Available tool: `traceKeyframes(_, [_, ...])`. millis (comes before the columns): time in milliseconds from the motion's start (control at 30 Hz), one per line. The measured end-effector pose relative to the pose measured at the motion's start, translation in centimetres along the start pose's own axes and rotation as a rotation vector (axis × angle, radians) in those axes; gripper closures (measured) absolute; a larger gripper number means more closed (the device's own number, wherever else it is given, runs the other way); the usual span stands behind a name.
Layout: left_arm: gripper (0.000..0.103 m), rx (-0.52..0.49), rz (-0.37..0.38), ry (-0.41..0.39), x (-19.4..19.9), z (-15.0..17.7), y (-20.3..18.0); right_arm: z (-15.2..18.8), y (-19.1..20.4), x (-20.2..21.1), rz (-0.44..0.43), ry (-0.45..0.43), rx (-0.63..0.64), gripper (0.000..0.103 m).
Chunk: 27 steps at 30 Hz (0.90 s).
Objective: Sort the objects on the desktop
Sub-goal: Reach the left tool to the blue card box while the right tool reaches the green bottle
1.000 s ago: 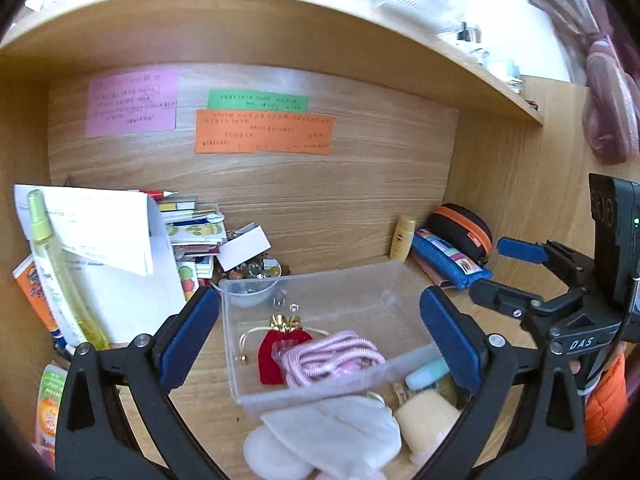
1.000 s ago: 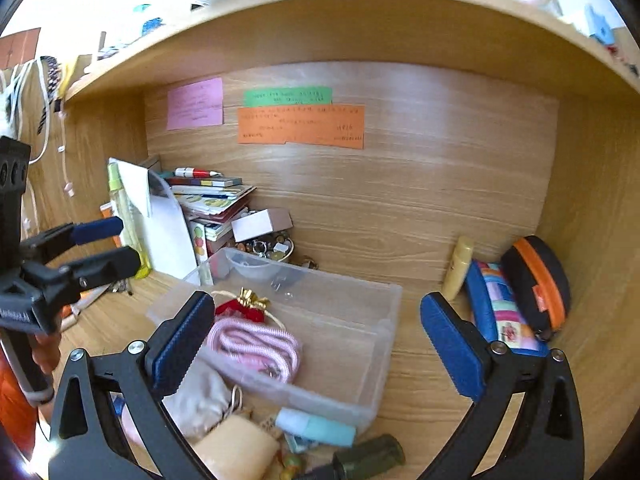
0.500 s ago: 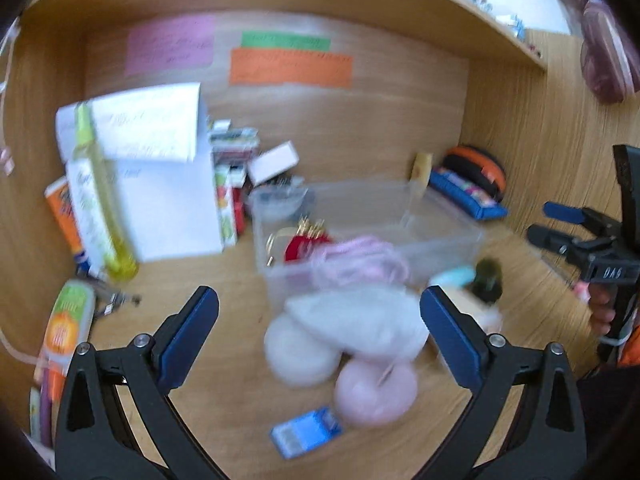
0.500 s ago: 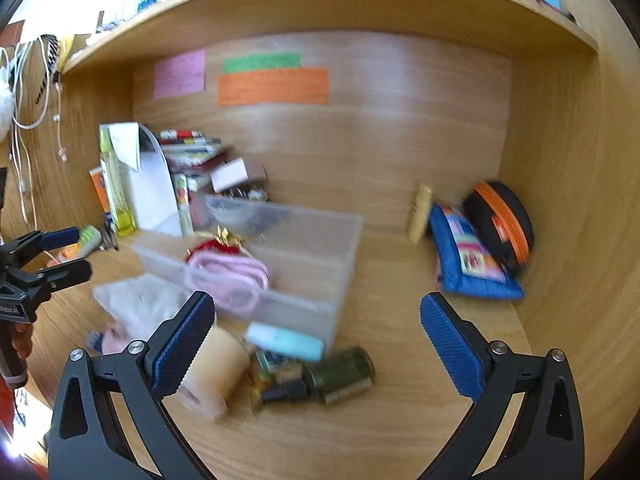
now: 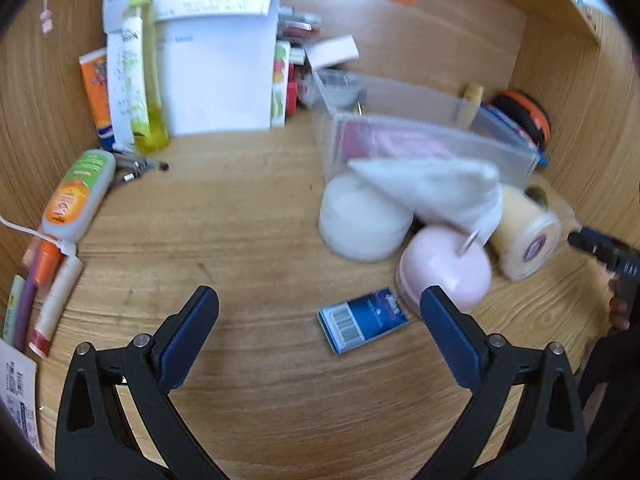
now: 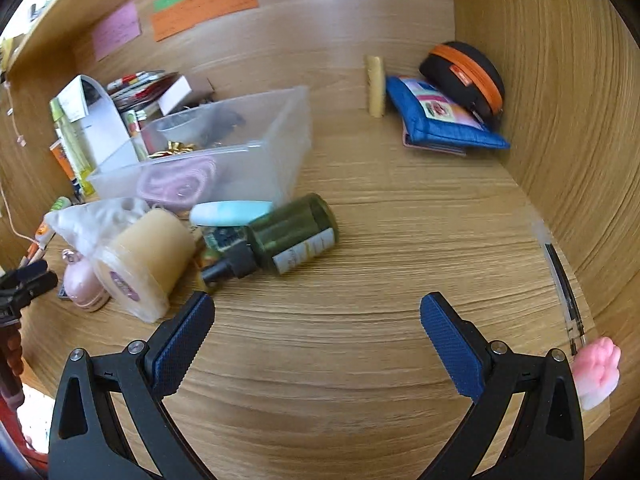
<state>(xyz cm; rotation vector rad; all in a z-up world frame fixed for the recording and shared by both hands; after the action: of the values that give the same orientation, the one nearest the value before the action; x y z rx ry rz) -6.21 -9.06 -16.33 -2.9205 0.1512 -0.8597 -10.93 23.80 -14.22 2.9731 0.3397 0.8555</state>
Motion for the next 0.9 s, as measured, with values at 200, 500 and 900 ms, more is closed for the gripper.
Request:
traceKeyframes(200, [0.001, -0.054, -0.002, 0.051, -0.8, 1.4, -1.4, -0.2, -0.6, -0.7, 0.001, 0.013, -0.01, 0.0])
traceKeyframes(500, [0.005, -0.08, -0.084, 0.064, -1.4, 1.5, -1.0, 0.6, 1.4, -2.7, -0.074, 0.079, 0.022, 0.0])
traceKeyframes(900, [0.048, -0.1, -0.056, 0.02, -0.9, 1.1, -1.5, -0.8, 2.4, -5.8, -0.148, 0.155, 0.095, 0.001])
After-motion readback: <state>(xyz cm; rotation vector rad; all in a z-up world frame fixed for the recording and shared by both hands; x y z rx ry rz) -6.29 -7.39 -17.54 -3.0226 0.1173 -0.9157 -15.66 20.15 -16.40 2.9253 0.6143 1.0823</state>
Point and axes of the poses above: each gripper's, at about its wrist camera, not at the fingertips, and x roughly against the way its jaws point, y to its left, z to its underside, the point moved 10 cm from there along -x, roughly the way its jaws point, and after that the axes turned 13 degrees about -y, right-handed, at the moved point
